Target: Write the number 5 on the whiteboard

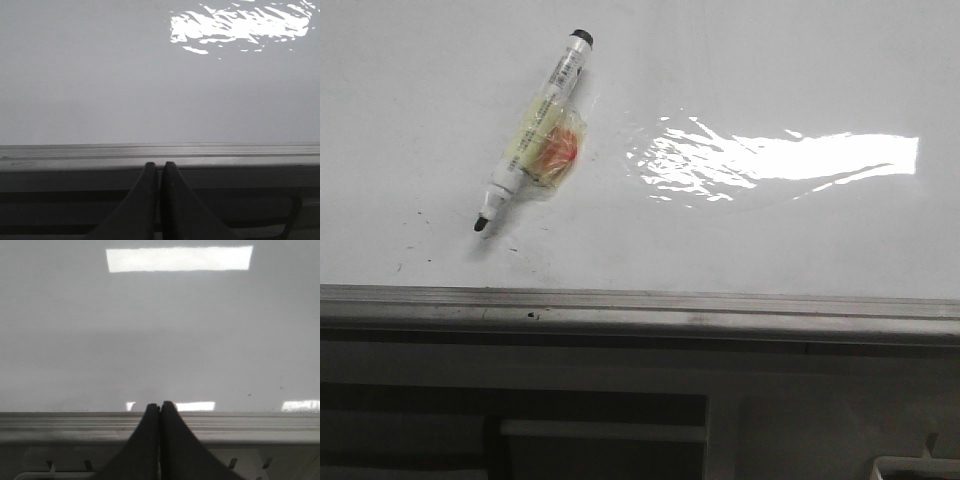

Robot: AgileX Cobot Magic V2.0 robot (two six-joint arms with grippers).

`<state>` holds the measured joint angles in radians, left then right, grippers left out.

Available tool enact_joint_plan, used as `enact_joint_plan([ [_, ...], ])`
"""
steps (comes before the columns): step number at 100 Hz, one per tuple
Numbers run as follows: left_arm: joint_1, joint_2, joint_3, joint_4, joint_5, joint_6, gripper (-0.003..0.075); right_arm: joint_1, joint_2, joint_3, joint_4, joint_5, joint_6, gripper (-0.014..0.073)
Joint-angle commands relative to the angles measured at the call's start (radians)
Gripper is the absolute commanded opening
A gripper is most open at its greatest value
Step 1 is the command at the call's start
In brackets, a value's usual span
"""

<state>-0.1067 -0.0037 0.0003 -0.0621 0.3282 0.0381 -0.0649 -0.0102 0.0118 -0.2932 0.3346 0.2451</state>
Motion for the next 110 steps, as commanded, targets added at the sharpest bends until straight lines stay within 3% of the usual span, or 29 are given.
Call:
enact_joint_plan([
  [1, 0.002, -0.026, 0.023, -0.007, -0.063, -0.007, -0.0020, -0.005, -0.015, 0.021, -0.019, -0.010, 0.000, -0.0063],
  [65, 0.002, -0.026, 0.023, -0.007, -0.063, -0.007, -0.0020, -0.005, -0.015, 0.021, -0.019, -0.010, 0.000, -0.0063],
  [85, 0.002, -0.026, 0.023, 0.017, -0.076, -0.002, -0.0020, -0.005, -0.015, 0.021, -0.074, -0.010, 0.000, -0.0063],
  [102, 0.002, -0.026, 0.023, 0.014, -0.210, 0.000, -0.0020, -0.005, -0.015, 0.021, -0.338, -0.079, 0.000, -0.0063],
  [110, 0.002, -0.026, 0.023, -0.064, -0.283, 0.000, -0.0020, -0.005, -0.015, 0.021, -0.351, -0.198, 0.000, -0.0063],
])
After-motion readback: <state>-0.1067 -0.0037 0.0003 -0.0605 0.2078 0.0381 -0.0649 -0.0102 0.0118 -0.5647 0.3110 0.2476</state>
